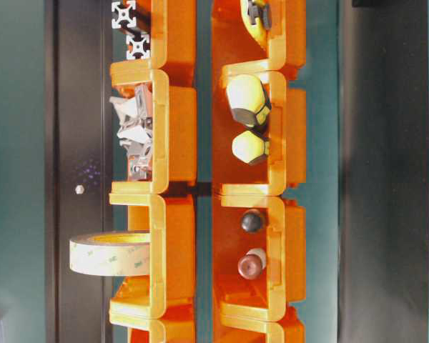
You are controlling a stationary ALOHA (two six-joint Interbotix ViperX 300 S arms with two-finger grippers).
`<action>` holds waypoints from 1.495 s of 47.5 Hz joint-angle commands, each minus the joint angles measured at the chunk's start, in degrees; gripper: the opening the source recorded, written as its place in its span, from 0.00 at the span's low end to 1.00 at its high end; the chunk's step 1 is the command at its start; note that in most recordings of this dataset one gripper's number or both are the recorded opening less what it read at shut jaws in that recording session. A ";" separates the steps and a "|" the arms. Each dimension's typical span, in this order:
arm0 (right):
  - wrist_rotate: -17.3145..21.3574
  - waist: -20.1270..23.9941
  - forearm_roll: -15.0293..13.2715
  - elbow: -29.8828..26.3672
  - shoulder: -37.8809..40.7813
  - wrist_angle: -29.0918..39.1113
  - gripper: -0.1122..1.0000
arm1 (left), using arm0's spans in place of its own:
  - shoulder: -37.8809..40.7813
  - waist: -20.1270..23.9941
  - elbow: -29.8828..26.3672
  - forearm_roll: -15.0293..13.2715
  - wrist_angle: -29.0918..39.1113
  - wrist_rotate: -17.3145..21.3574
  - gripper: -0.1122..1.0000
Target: Pick vinyl tape from container rack with left arm.
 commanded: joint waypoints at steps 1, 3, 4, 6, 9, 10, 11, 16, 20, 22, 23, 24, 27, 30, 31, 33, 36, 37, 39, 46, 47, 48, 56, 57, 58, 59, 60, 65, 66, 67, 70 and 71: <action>-0.09 0.09 0.09 -1.76 0.26 0.00 0.10 | -8.35 -0.35 1.14 0.09 -1.67 -2.11 0.87; -0.09 0.09 0.09 -1.76 0.26 0.09 0.10 | -11.07 -0.53 2.37 0.09 -2.64 -2.72 0.87; -0.09 0.09 0.09 -1.76 0.26 0.00 0.10 | -12.30 -0.53 3.08 0.00 -3.16 -2.99 0.87; -0.09 0.09 0.09 -1.76 0.26 0.00 0.10 | -14.77 -0.53 4.57 0.00 -4.22 -3.34 0.87; -0.09 0.09 0.09 -1.76 0.26 0.00 0.10 | -18.37 -0.53 6.59 0.09 -5.63 -3.96 0.87; -0.09 0.09 0.09 -1.76 0.26 0.09 0.10 | -19.60 -0.53 7.21 0.00 -6.06 -4.04 0.87; -0.09 0.09 0.09 -1.76 0.18 0.00 0.10 | -20.65 -0.53 7.82 0.09 -6.50 -4.04 0.87; 0.00 0.09 0.09 -1.76 0.09 0.09 0.10 | -26.19 -0.35 9.84 0.00 -7.47 -4.04 0.87; 0.00 0.09 0.09 -1.85 0.00 0.09 0.10 | -29.62 -0.26 11.07 0.09 -7.56 -4.04 0.87; 0.00 0.09 0.09 -1.85 -0.09 0.00 0.10 | -31.64 -0.18 11.95 0.09 -7.73 -4.04 0.87; 0.00 0.09 0.09 -1.76 -0.09 0.09 0.10 | -32.52 -0.09 12.39 0.00 -7.73 -4.04 0.87; 0.00 0.09 0.09 -1.76 -0.09 0.09 0.10 | -33.31 0.09 12.66 0.09 -7.73 -4.04 0.87; 0.09 0.09 0.09 -1.76 -0.18 0.09 0.10 | -35.51 0.62 13.36 0.00 -7.82 -3.43 0.87; 0.09 0.09 0.09 -1.76 -0.26 0.18 0.10 | -37.71 1.67 13.80 0.00 -7.82 -2.72 0.87; 0.00 0.09 0.09 -1.85 -0.35 0.18 0.10 | -38.23 2.02 13.89 0.00 -7.82 -2.55 0.87; 0.00 0.09 0.09 -1.85 -0.35 0.18 0.10 | -39.29 2.90 14.06 0.09 -7.91 -2.37 0.87; 0.00 0.09 0.09 -1.85 -0.44 0.18 0.10 | -40.78 4.04 14.24 0.09 -8.09 -1.76 0.87; 0.00 0.09 0.09 -1.85 -0.44 0.18 0.10 | -41.22 4.39 14.33 0.00 -8.26 -1.58 0.87; 0.00 0.09 0.09 -1.85 -0.44 0.18 0.10 | -41.92 5.19 14.59 0.00 -8.61 -1.23 0.87; 0.00 0.09 0.09 -1.76 -0.44 0.26 0.10 | -43.24 7.12 15.56 0.09 -10.20 -0.26 0.87; 0.00 0.09 0.09 -1.76 -0.44 0.26 0.10 | -43.33 7.21 15.64 0.00 -10.37 -0.18 0.87; 0.00 0.09 0.09 -1.67 -0.44 0.26 0.10 | -43.33 7.38 15.73 0.09 -10.63 -0.18 0.87; 0.00 0.09 0.09 -1.67 -0.44 0.53 0.10 | -43.51 7.56 16.44 0.00 -11.60 -0.62 0.87; -0.09 0.09 0.09 -1.67 -0.44 0.53 0.10 | -43.59 7.65 16.52 0.09 -11.60 -0.70 0.87; -0.09 0.09 0.00 -1.58 -0.44 0.53 0.10 | -43.59 7.65 16.61 0.09 -11.69 -0.79 0.87; -0.18 0.09 0.00 -1.67 -0.44 0.53 0.10 | -43.59 7.73 16.61 0.09 -11.60 -0.88 0.87; -0.26 0.09 0.00 -1.58 -0.44 0.62 0.10 | -43.59 7.65 16.61 0.09 -11.69 -0.97 0.87; -0.35 0.09 0.00 -1.58 -0.26 0.53 0.10 | -43.59 7.65 16.79 0.00 -11.60 -0.97 0.87; -0.35 0.09 0.00 -1.58 -0.26 0.53 0.10 | -43.59 7.73 16.79 0.00 -11.69 -1.05 0.87; -0.35 0.09 0.00 -1.58 -0.18 0.53 0.10 | -43.59 7.65 16.79 0.00 -11.60 -1.05 0.87; -0.35 0.09 0.00 -1.58 -0.18 0.44 0.10 | -43.59 7.73 16.79 0.00 -11.60 -0.97 0.87; -0.35 0.09 0.00 -1.58 -0.18 0.44 0.10 | -43.59 7.73 16.79 0.00 -11.60 -1.05 0.87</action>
